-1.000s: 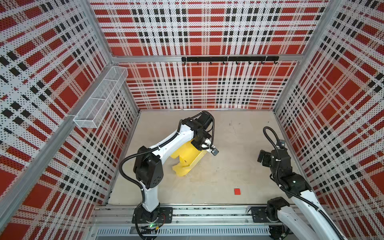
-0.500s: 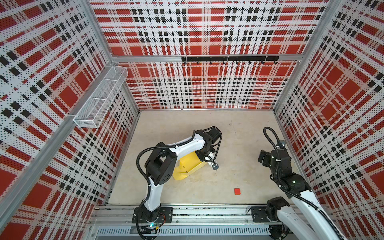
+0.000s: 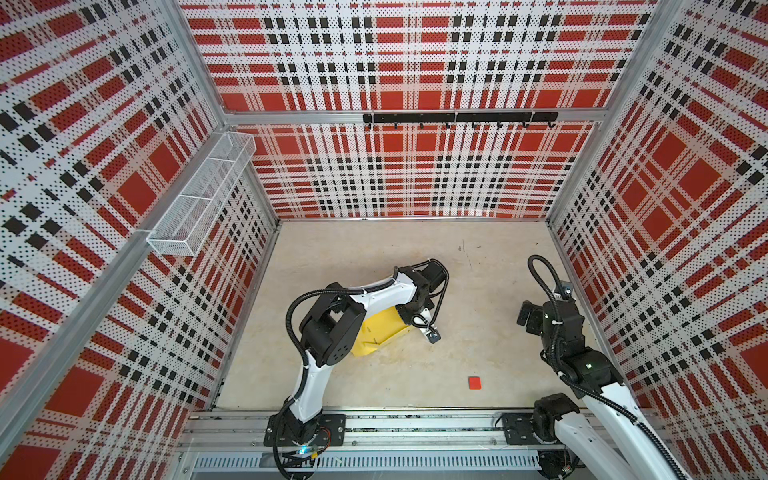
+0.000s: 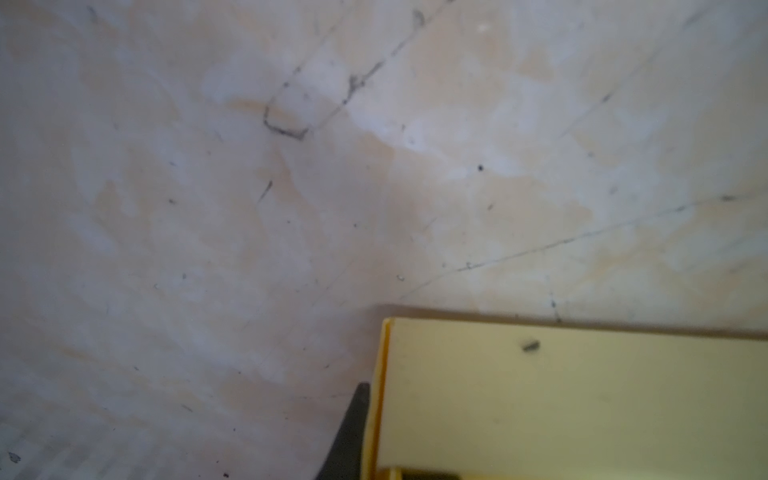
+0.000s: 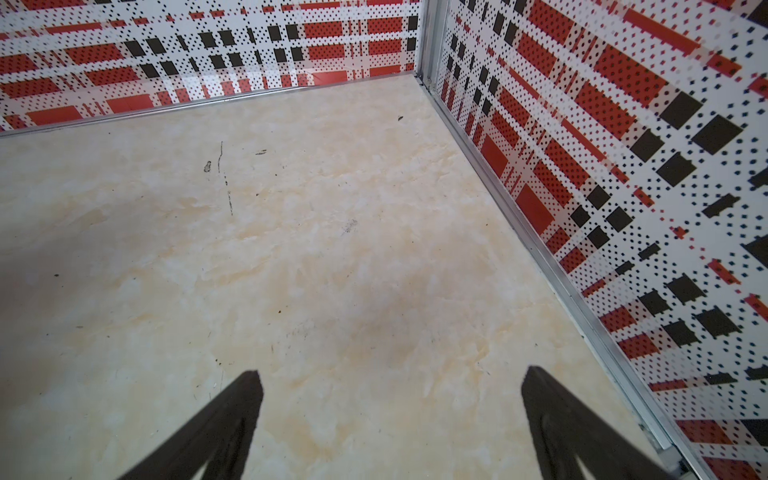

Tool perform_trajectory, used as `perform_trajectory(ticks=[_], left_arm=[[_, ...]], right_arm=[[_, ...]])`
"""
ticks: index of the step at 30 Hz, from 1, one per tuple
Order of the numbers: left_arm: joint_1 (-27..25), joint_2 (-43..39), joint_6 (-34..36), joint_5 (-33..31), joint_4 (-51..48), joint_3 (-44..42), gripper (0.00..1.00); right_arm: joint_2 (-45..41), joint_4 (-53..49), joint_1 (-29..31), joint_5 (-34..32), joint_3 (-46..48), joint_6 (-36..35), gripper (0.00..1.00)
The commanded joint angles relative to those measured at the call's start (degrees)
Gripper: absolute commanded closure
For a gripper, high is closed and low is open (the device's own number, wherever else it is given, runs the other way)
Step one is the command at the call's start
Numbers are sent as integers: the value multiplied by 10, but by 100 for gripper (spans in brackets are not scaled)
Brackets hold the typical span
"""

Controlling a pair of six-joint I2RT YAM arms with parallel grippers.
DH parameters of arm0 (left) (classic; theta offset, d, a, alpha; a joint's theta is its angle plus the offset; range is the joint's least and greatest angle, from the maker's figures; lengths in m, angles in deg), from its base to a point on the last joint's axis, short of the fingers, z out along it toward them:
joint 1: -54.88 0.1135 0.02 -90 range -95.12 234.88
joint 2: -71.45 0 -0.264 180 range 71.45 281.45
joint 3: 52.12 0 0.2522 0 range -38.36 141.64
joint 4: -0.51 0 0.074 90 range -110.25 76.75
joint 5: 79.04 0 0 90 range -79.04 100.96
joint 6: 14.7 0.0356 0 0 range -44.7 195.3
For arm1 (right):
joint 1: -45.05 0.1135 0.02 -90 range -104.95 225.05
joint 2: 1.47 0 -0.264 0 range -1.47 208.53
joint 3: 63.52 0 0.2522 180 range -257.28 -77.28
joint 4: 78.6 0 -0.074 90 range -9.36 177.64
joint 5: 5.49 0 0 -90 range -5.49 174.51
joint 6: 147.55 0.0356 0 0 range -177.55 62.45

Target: Fold the paper box

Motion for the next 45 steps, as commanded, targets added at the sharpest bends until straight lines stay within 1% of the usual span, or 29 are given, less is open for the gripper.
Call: perform_trajectory(ticks=[1, 5, 8, 11, 14, 15, 16, 19, 20, 21, 22, 23, 26, 27, 28, 29, 33, 36, 37, 40, 42, 45], left_arm=[[-9, -11, 194, -29, 28, -25, 76], [-13, -33, 188, -24, 29, -36, 71], [-16, -49, 194, -23, 30, -48, 67], [-24, -69, 181, -18, 29, -52, 64], [-30, -90, 177, -12, 33, -61, 58], [-33, -97, 178, -14, 39, -67, 54], [-36, -105, 176, -17, 45, -73, 52], [-45, -128, 145, -1, 48, -65, 51], [-48, -135, 137, 5, 49, -61, 44], [-49, -143, 132, 8, 49, -61, 42], [-51, -149, 131, 8, 49, -60, 35], [-53, -156, 125, 7, 49, -60, 32], [-62, -174, 90, 4, 48, -52, 31], [-64, -181, 76, 8, 45, -47, 7], [-65, -188, 66, 11, 42, -44, 0], [-66, -194, 52, 12, 38, -39, 0], [-75, -210, -39, 12, 29, 0, 0], [-75, -217, -117, 28, 7, 38, 0], [-71, -217, -169, 46, 1, 58, 0], [-53, -212, -316, 135, -47, 144, 0], [-43, -214, -399, 167, -50, 181, 0], [-22, -217, -499, 203, -46, 220, 0]], right_arm=[[-9, 18, -3, 1, 8, 6, 0], [-4, 2, -3, -5, -3, 9, 0], [-4, 18, -3, 8, 7, 7, 0], [0, 12, -3, 12, 1, 7, 0], [1, 15, -3, 17, 3, 8, 0], [1, 22, -3, 22, 6, 5, 0], [2, 25, -3, 26, 7, 3, 0], [8, 16, -3, 24, 0, 4, 0], [9, 16, -3, 24, 0, 4, 0], [10, 23, -3, 29, 5, 3, 0], [11, 33, -3, 36, 9, 0, 0], [13, 40, -3, 45, 12, -2, 0], [30, 34, -3, 53, -1, -3, 0], [36, 27, -2, 45, -8, -2, 0], [42, 24, -2, 37, -12, 1, 0], [46, 25, -2, 35, -12, 3, 0], [64, 25, -3, 44, -20, 5, 0], [69, 16, -3, 58, -29, -1, 0], [67, 23, -2, 64, -25, -5, 0], [64, 33, -2, 79, -19, -5, 0], [68, 29, -2, 95, -26, -10, 0], [88, 29, -2, 107, -32, -22, 0]])
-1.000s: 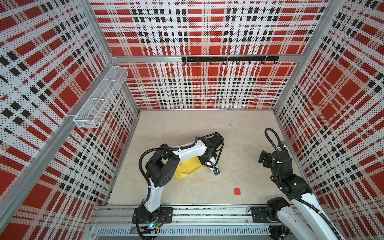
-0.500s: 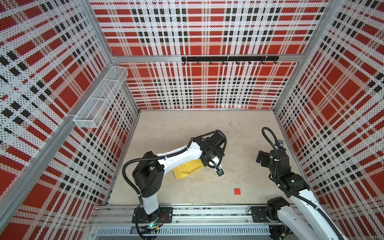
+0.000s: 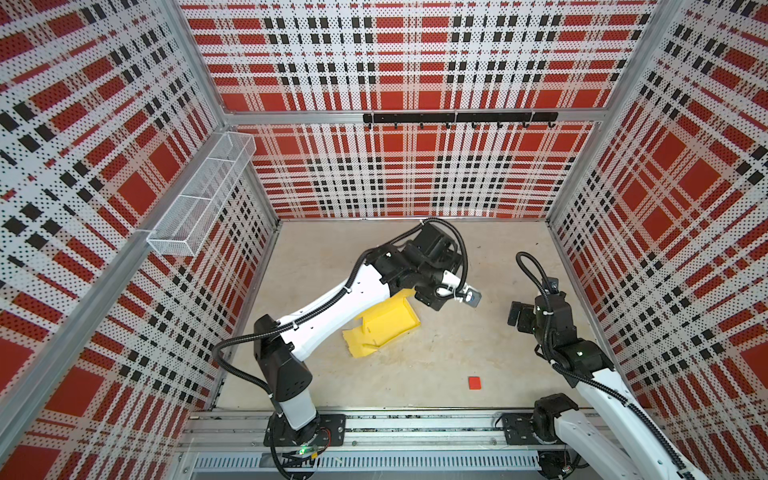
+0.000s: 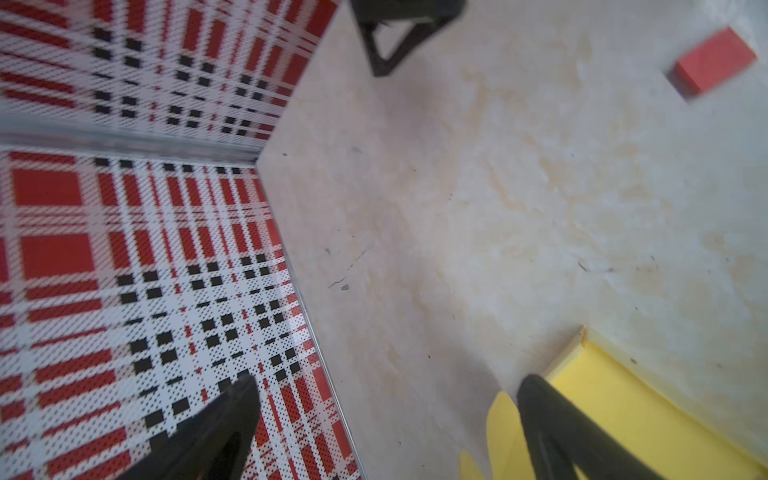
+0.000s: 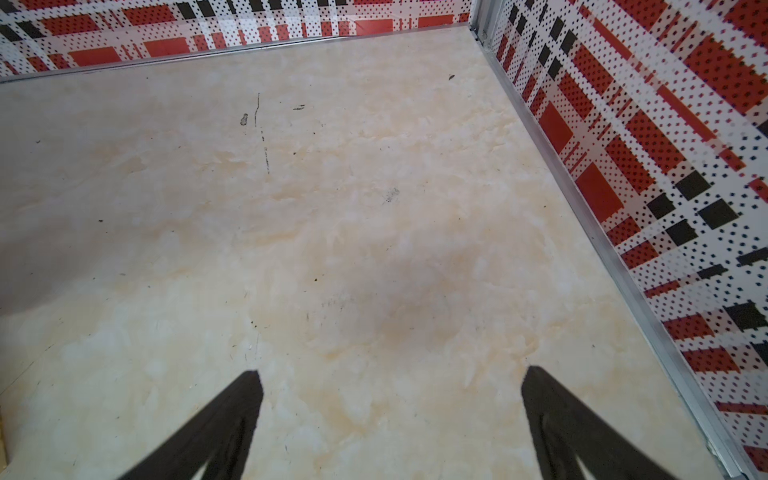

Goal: Fold the paper box
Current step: 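Set the yellow box down on the table and open the left gripper, lifting away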

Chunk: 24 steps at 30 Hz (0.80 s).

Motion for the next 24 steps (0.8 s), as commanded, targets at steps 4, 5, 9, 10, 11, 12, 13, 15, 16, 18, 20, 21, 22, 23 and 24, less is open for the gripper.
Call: perform_trajectory(ticks=[4, 5, 9, 10, 11, 12, 13, 15, 16, 18, 20, 21, 22, 23, 24], left_arm=[[43, -24, -244, 66, 3, 48, 0], [49, -27, -269, 57, 11, 50, 0], [87, -43, -371, 44, 28, 38, 0], [98, -53, -386, 45, 37, 26, 0], [109, -60, -397, 44, 43, 16, 0], [121, -67, -410, 40, 46, 9, 0], [134, -73, -424, 38, 46, 3, 0], [169, -86, -457, 52, 57, -20, 0], [187, -93, -475, 63, 69, -35, 0], [217, -104, -501, 81, 86, -60, 0], [243, -120, -515, 90, 92, -81, 0], [255, -128, -521, 95, 94, -92, 0], [270, -135, -532, 101, 96, -104, 0], [284, -141, -544, 107, 102, -119, 0], [298, -148, -556, 114, 113, -135, 0]], right_arm=[[38, 4, -2, 49, -43, -13, 0], [41, 4, -2, 58, -46, -15, 0], [52, 12, 7, 70, -58, -20, 0], [55, 12, 12, 71, -62, -15, 0], [59, 13, 18, 75, -65, -10, 0], [66, 16, 28, 82, -68, -8, 0], [73, 20, 39, 83, -71, -8, 0], [92, 32, 71, 72, -75, -11, 0], [103, 41, 86, 64, -77, -10, 0], [125, 53, 110, 62, -82, 1, 2], [149, 69, 137, 61, -90, 13, 5], [157, 79, 152, 55, -92, 14, 5], [171, 94, 174, 46, -93, 13, 5], [181, 104, 187, 38, -93, 12, 5], [195, 118, 200, 31, -96, 13, 6]])
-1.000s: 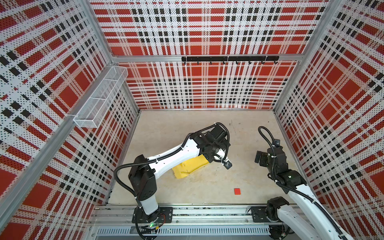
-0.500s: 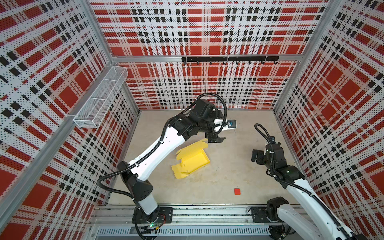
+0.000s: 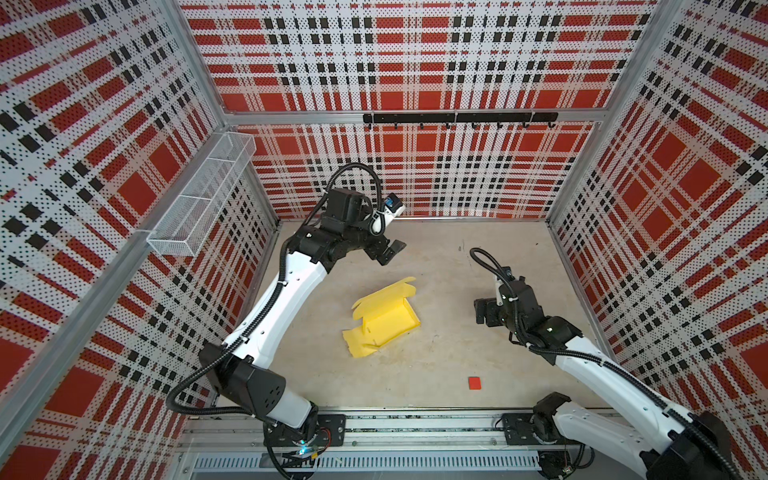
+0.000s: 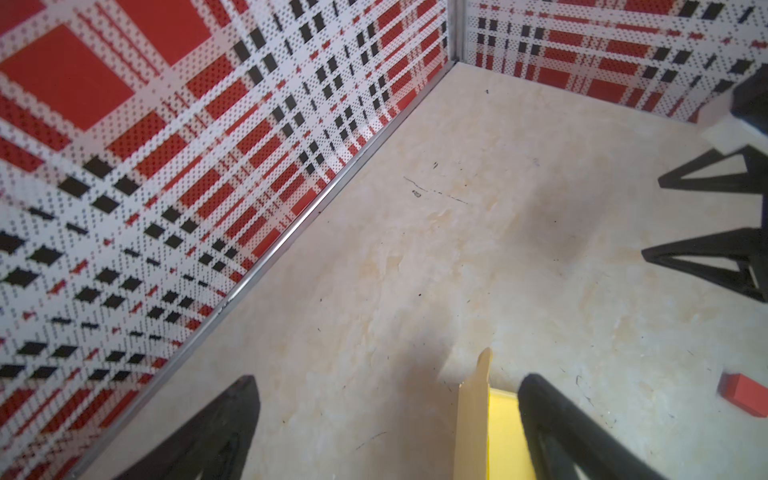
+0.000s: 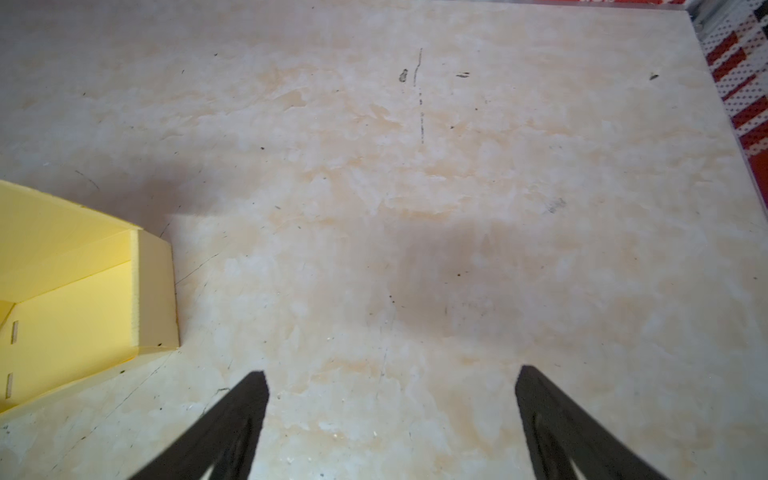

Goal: Fold the paper box
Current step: 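Set the yellow box down on the table and open the left gripper, lifting away, then pinch the yellow box's corner wall with the right gripper while the left withdraws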

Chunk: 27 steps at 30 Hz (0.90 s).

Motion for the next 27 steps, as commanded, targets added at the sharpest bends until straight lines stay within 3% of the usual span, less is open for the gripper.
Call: perform_trajectory(ticks=[1, 13, 16, 20, 24, 27], left_arm=[[40, -36, -73, 44, 41, -42, 0], [224, -99, -212, 107, 125, -167, 0], [241, -104, -227, 95, 140, -194, 0], [277, -119, -279, 129, 170, -225, 0], [289, -128, -304, 85, 200, -273, 0], [311, -135, -337, 98, 223, -299, 0]], right_arm=[[33, 72, 40, -27, -21, 13, 6], [214, 194, 170, -17, -79, -4, 14], [252, 217, 176, 1, -90, -3, 16], [290, 231, 178, 23, -105, 11, 21], [328, 251, 179, 34, -116, 9, 24], [349, 251, 182, 45, -129, 15, 27]])
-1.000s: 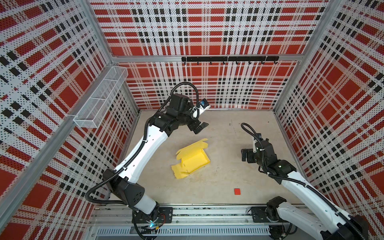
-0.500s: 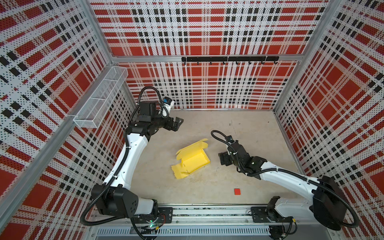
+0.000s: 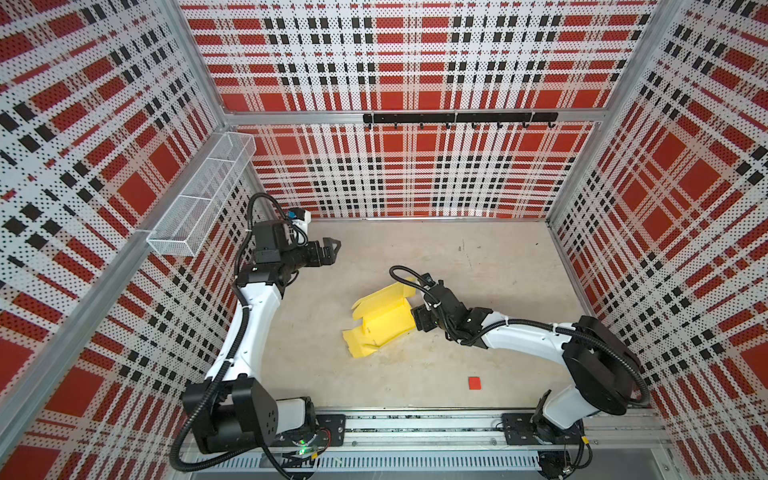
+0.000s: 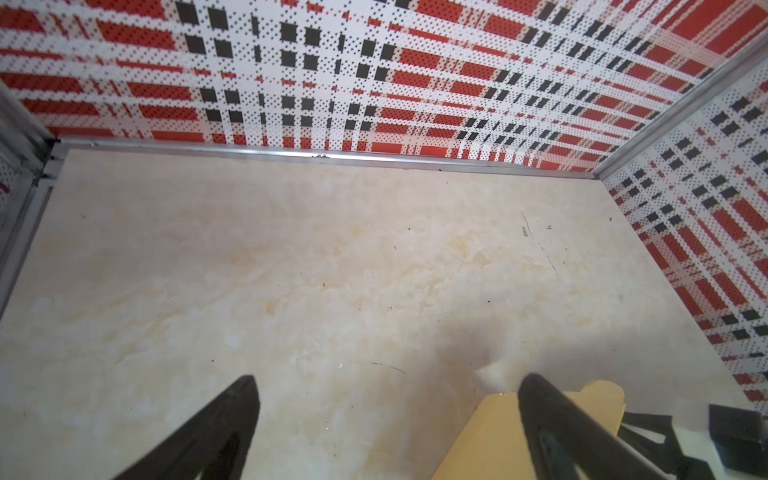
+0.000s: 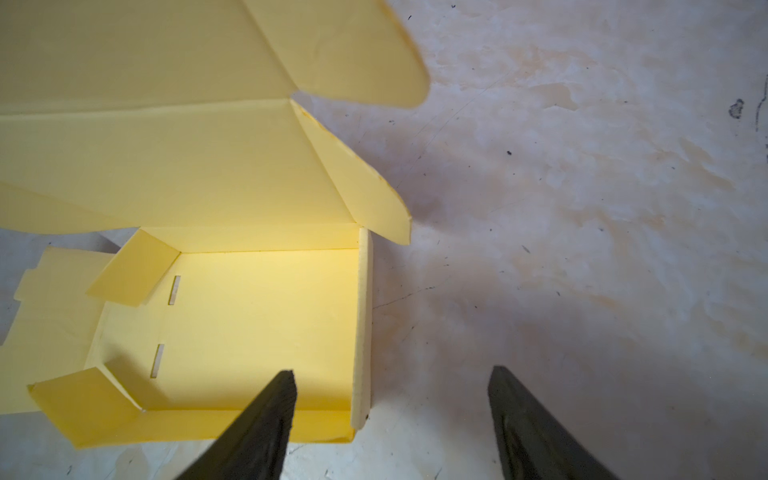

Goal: Fold the paper box
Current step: 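Pinch the yellow box's corner wall with the right gripper while the left withdraws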

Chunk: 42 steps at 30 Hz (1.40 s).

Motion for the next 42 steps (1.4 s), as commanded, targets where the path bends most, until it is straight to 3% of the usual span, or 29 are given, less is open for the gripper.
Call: perform_trajectory(ticks=[1, 21, 30, 42], left_arm=[[22, -17, -52, 0, 48, -19, 0], [40, -1, -89, -49, 63, -40, 0], [45, 6, -102, -28, 73, -40, 0], [45, 11, -117, -27, 96, -64, 0]], right_arm=[[20, 36, 7, 17, -22, 10, 27], [144, 34, 3, 9, -84, 4, 51], [160, 29, -3, 10, -89, 11, 58], [140, 48, -13, -22, -65, 16, 79]])
